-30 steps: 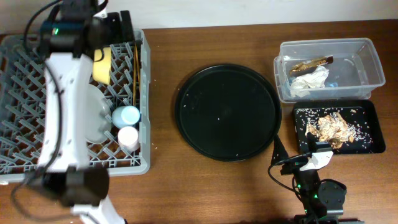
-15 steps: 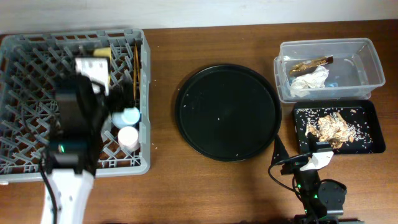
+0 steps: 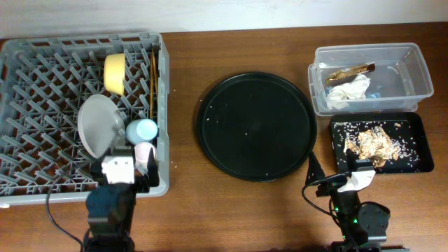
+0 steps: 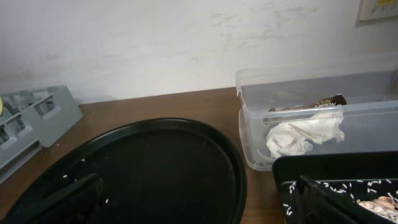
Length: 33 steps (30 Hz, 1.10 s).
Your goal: Sort waste into correct bins and load items into the dishwasher rack
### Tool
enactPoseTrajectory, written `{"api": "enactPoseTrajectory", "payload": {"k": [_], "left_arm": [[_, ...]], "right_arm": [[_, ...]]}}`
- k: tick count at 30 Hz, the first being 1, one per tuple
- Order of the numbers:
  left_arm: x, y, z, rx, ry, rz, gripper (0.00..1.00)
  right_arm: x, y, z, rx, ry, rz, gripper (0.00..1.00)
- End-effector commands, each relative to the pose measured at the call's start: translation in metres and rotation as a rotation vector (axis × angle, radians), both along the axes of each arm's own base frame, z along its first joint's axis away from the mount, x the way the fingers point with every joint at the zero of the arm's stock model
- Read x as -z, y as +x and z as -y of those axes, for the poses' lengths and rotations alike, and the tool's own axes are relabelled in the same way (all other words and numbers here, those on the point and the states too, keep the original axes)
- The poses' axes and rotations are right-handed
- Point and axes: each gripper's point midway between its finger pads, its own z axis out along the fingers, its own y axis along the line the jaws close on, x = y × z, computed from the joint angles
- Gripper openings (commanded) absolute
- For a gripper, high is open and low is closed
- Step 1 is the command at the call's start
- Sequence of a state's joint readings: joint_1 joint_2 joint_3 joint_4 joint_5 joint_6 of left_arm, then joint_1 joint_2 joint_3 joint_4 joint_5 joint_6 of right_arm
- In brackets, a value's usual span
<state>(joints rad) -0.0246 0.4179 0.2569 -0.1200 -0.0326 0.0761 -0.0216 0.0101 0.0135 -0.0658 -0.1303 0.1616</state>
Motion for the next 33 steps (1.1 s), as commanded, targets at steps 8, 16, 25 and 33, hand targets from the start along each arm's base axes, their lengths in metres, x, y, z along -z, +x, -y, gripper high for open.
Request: {"api": "enactPoseTrajectory", "payload": {"k": [8,16,25,33], "left_arm": [[0.032,-0.014,-0.005,-0.011,0.053,0.1,0.99],[0.024,-0.018,-0.005,-0.013,0.052,0.163,0.99],[0.015,-0.021,-0.005,-0.014,0.051,0.205,0.99],[0.015,-0.021,-0.005,-0.014,0.051,0.205,0.99]], "right_arm": [[0.002,0.0,-0.001,-0.001,0.008,-0.001,0.98],[0.002,0.0,-0.001,-0.001,0.008,-0.001,0.98],[0.002,0.0,-0.001,-0.001,0.008,-0.002,0.99],[0.002,0.0,-0.001,-0.001,0.008,-0.001,0.98]]}}
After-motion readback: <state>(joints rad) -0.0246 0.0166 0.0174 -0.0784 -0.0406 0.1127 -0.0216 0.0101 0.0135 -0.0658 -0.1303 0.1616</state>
